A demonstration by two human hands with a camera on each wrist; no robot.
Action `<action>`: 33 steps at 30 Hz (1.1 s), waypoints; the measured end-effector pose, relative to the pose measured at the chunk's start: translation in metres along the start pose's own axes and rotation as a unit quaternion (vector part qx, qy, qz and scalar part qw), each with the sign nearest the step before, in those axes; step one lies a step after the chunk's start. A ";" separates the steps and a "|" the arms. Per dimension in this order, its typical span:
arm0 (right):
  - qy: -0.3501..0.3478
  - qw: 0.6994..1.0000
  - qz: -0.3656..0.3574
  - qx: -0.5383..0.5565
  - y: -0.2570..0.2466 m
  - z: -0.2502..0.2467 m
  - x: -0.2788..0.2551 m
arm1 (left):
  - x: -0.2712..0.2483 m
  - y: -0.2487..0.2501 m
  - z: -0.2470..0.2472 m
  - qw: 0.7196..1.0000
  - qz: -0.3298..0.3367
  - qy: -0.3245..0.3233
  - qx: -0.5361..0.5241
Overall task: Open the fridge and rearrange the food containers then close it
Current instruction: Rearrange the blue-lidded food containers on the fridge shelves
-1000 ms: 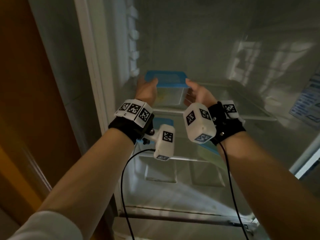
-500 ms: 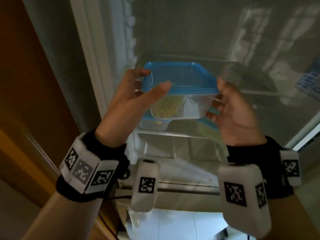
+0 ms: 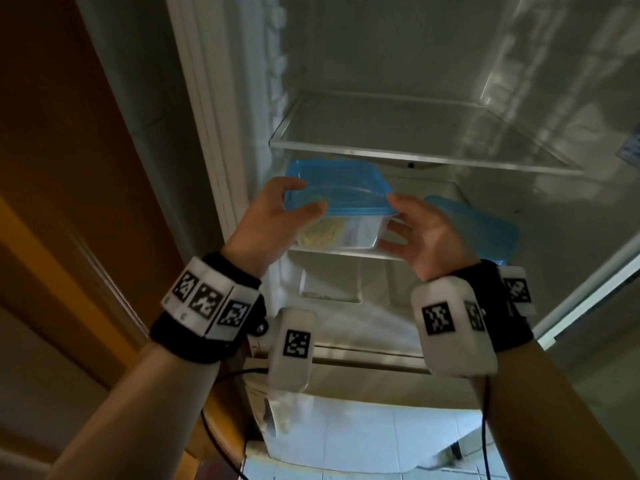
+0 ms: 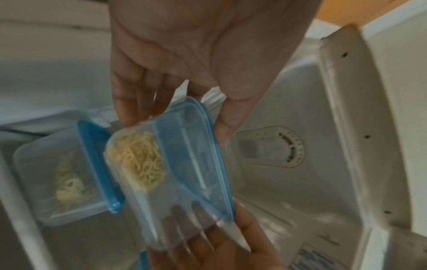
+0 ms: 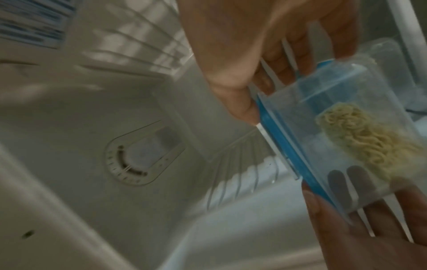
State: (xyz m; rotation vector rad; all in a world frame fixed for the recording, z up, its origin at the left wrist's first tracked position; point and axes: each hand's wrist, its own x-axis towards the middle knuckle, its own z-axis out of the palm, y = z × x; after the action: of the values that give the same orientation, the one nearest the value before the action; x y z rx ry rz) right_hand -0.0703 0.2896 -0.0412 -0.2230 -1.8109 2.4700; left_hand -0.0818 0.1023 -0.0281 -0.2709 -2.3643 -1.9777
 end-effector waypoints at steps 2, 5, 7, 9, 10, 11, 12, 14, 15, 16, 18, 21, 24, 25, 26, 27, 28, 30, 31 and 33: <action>0.003 1.000 0.016 0.014 -0.001 0.003 0.018 | 0.017 -0.006 0.009 0.999 0.019 0.021 0.016; 0.017 0.999 0.028 0.034 -0.001 0.007 0.043 | 0.038 -0.013 0.022 0.996 0.052 0.071 0.028; 0.024 0.999 0.022 0.031 0.002 0.008 0.056 | 0.049 -0.019 0.029 0.995 0.040 0.090 0.014; 0.021 0.999 0.020 0.022 0.007 0.008 0.067 | 0.058 -0.024 0.033 0.994 0.013 0.107 0.012; 0.016 0.999 0.021 0.019 0.009 0.008 0.071 | 0.063 -0.026 0.035 0.994 0.001 0.113 0.006; 0.011 1.000 0.023 0.018 0.011 0.008 0.075 | 0.067 -0.027 0.037 0.993 -0.010 0.118 -0.009; 0.006 0.999 0.025 0.022 0.013 0.008 0.078 | 0.070 -0.028 0.038 0.992 -0.023 0.119 -0.030; -0.008 0.999 0.023 0.031 0.015 0.008 0.082 | 0.076 -0.029 0.039 0.990 -0.039 0.121 -0.063; -0.013 0.999 0.021 0.029 0.016 0.008 0.083 | 0.078 -0.030 0.039 0.989 -0.041 0.123 -0.071; -0.015 0.999 0.023 0.026 0.016 0.008 0.083 | 0.080 -0.031 0.039 0.989 -0.044 0.124 -0.071; -0.008 0.999 0.030 0.017 0.018 0.009 0.084 | 0.084 -0.034 0.038 0.988 -0.042 0.131 -0.073; -0.002 0.999 0.043 0.004 0.020 0.013 0.088 | 0.086 -0.038 0.038 0.983 -0.042 0.144 -0.101; 0.001 0.999 0.047 -0.015 0.020 0.017 0.091 | 0.086 -0.040 0.036 0.982 -0.043 0.148 -0.108; 0.005 0.999 0.047 -0.018 0.021 0.017 0.091 | 0.086 -0.041 0.036 0.982 -0.043 0.148 -0.113; 0.007 0.999 0.048 -0.021 0.021 0.017 0.091 | 0.086 -0.041 0.035 0.981 -0.042 0.147 -0.116; 0.007 0.999 0.049 -0.022 0.022 0.017 0.091 | 0.086 -0.043 0.035 0.981 -0.038 0.149 -0.117; 0.008 0.999 0.050 -0.020 0.023 0.016 0.091 | 0.085 -0.043 0.035 0.981 -0.035 0.152 -0.113; 0.007 0.999 0.051 -0.013 0.024 0.016 0.089 | 0.084 -0.044 0.035 0.982 -0.028 0.162 -0.096; 0.006 0.999 0.050 -0.012 0.024 0.016 0.088 | 0.083 -0.046 0.035 0.982 -0.029 0.167 -0.084; 0.005 0.998 0.052 -0.018 0.022 0.016 0.085 | 0.082 -0.049 0.035 0.983 -0.039 0.166 -0.073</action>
State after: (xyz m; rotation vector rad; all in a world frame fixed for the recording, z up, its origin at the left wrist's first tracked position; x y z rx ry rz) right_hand -0.1563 0.2800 -0.0641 -0.3395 -1.8879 2.5004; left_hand -0.1681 0.1367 -0.0694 0.1426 -2.0572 -2.0438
